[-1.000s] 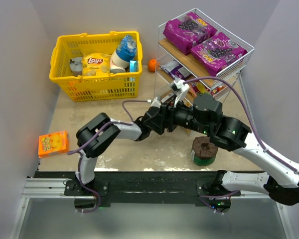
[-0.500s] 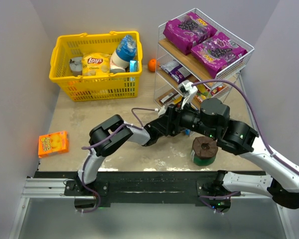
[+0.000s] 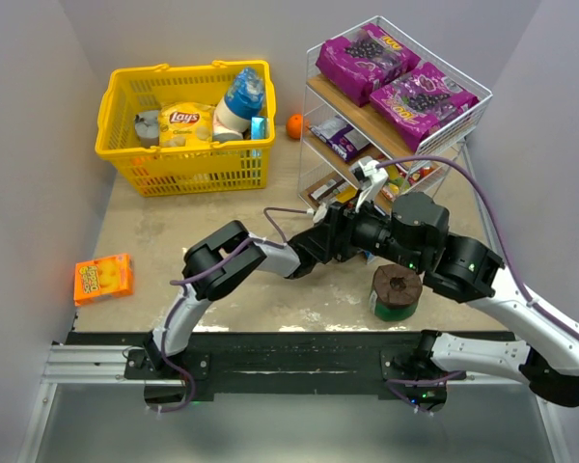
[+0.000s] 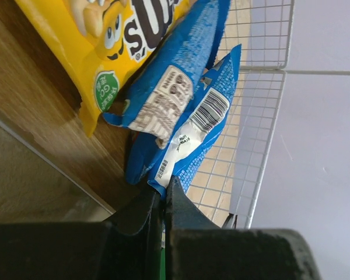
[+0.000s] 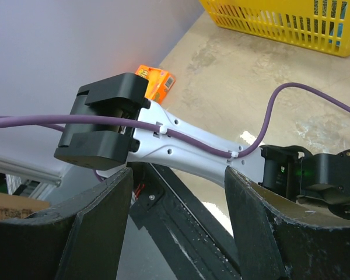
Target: Place and organize the candy bags onto the shelf
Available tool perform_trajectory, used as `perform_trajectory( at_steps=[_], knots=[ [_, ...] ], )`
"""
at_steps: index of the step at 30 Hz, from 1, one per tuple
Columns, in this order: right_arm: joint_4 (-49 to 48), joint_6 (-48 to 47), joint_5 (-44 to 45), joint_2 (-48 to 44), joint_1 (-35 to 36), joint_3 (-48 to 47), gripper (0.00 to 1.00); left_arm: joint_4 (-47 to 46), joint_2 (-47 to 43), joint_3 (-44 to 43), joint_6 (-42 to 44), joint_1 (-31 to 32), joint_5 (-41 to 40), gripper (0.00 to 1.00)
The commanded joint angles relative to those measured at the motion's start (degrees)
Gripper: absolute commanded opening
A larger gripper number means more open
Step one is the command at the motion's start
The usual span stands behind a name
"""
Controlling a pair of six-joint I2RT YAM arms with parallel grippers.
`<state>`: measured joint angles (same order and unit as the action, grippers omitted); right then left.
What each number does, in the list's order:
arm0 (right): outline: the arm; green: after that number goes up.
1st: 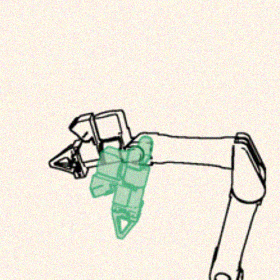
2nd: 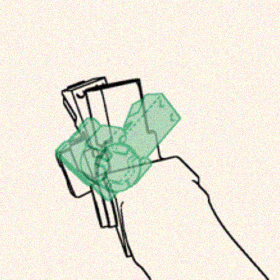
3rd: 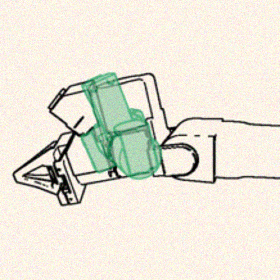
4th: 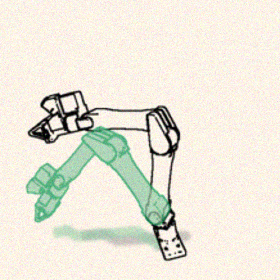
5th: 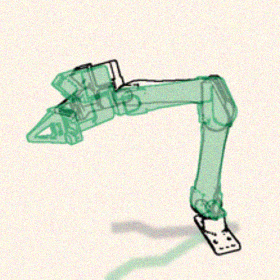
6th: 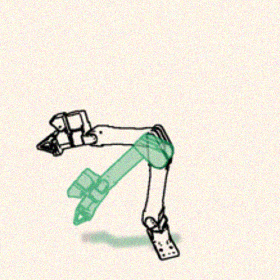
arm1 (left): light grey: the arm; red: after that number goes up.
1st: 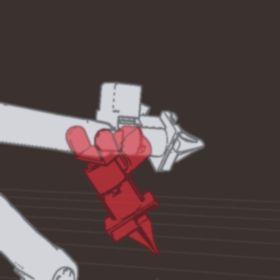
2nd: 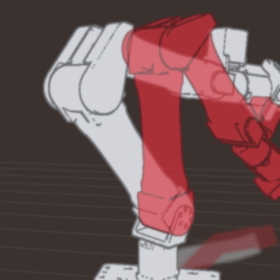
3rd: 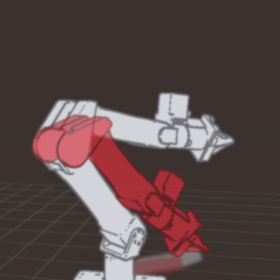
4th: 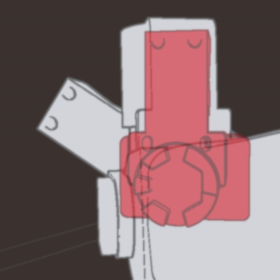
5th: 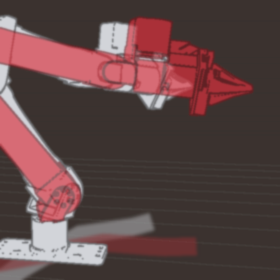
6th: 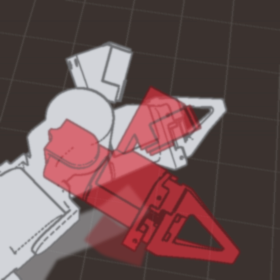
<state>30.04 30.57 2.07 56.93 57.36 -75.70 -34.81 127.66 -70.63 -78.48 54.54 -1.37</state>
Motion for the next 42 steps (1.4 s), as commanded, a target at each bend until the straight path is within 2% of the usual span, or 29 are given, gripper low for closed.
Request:
perform_trajectory(
  at_steps=[1, 3, 6, 7, 9, 12, 13, 17, 18, 23, 24, 25, 26, 27, 30, 32, 34, 35, 37, 38, 42],
  knots=[
    [0.2, 0.5, 1.3, -1.1, -0.1, 0.2, 0.68, 2.8, 0.8, -2.2, 0.0, 0.8, -0.8, 0.08],
    [0.1, 0.6, 1.3, -1.1, -0.1, 0.2, 0.68, 2.9, 0.4, -1.9, -0.5, 1.0, -1.1, 0.1],
    [-0.1, 0.7, 1.2, -1.1, 0.0, 0.3, 0.68, 1.7, -1.1, -0.1, -1.1, 1.5, -1.6, 0.19],
    [-0.3, 0.7, 0.8, -1.0, -0.1, 0.3, 0.68, 1.1, -1.6, 1.0, -1.1, 1.7, -1.8, 0.26],
    [-1.1, 0.5, 0.0, -1.0, 0.0, 0.4, 0.68, 0.4, -3.4, 2.2, -1.1, 1.9, -2.3, 0.31],
    [-1.7, 0.5, -0.3, -1.3, -0.1, 0.6, 0.68, -1.0, -5.7, 4.4, -0.8, 2.0, -2.2, 0.45],
    [-1.7, 0.6, -0.2, -1.4, -0.1, 0.6, 0.69, -2.0, -6.3, 5.3, -0.5, 2.0, -1.7, 0.53],
    [-2.2, 0.6, -0.6, -1.3, -0.1, 0.6, 0.69, -3.1, -9.4, 7.3, -0.2, 2.2, -0.9, 0.67],
    [-2.2, 0.6, -0.6, -1.2, -0.1, 0.6, 0.69, -3.4, -10.8, 8.7, -0.3, 2.3, -0.9, 0.77],
    [-1.7, 0.9, 0.7, -1.2, -0.1, 0.6, 0.72, -1.7, -18.0, 12.9, 1.3, 2.5, -3.4, 0.85],
    [-1.6, 0.9, 1.4, -1.3, -0.1, 0.6, 0.8, 0.2, -19.4, 13.7, 2.3, 2.6, -4.0, 0.87],
    [-1.6, 0.7, 1.9, -2.0, -0.1, 0.9, 0.84, 3.0, -20.9, 13.7, 3.2, 2.7, -5.0, 0.89],
    [-1.9, 0.6, 3.6, -2.4, -0.1, 1.3, 0.86, 10.1, -24.1, 13.5, 5.3, 2.8, -8.4, 0.9],
    [-1.9, 0.6, 4.8, -2.9, -0.1, 1.6, 0.91, 13.2, -25.9, 14.0, 6.7, 3.5, -10.5, 0.92],
    [-0.6, -0.2, 9.4, -4.3, -0.1, 2.3, 0.98, 22.9, -34.2, 17.3, 10.2, 4.5, -19.4, 0.95],
    [0.4, -1.4, 12.2, -5.3, -0.1, 3.0, 0.99, 27.3, -41.5, 20.3, 12.7, 4.8, -25.1, 0.95],
    [0.1, -3.0, 14.6, -6.3, 0.0, 4.3, 0.99, 29.2, -46.4, 24.7, 16.1, 4.8, -27.4, 0.95],
    [0.2, -3.4, 15.8, -7.3, -0.1, 4.9, 0.99, 33.1, -51.3, 25.9, 17.1, 4.8, -30.0, 0.95],
    [1.0, -4.2, 20.2, -8.2, -0.1, 5.9, 0.99, 34.2, -56.1, 29.6, 22.7, 4.7, -30.4, 0.94],
    [1.6, -4.3, 21.8, -9.0, -0.1, 6.0, 0.99, 39.8, -60.9, 30.3, 23.1, 4.7, -32.6, 0.95],
    [3.1, -6.0, 28.2, -12.1, -0.1, 6.1, 0.99, 49.4, -74.5, 34.1, 25.7, 4.7, -37.3, 0.95]
  ],
)
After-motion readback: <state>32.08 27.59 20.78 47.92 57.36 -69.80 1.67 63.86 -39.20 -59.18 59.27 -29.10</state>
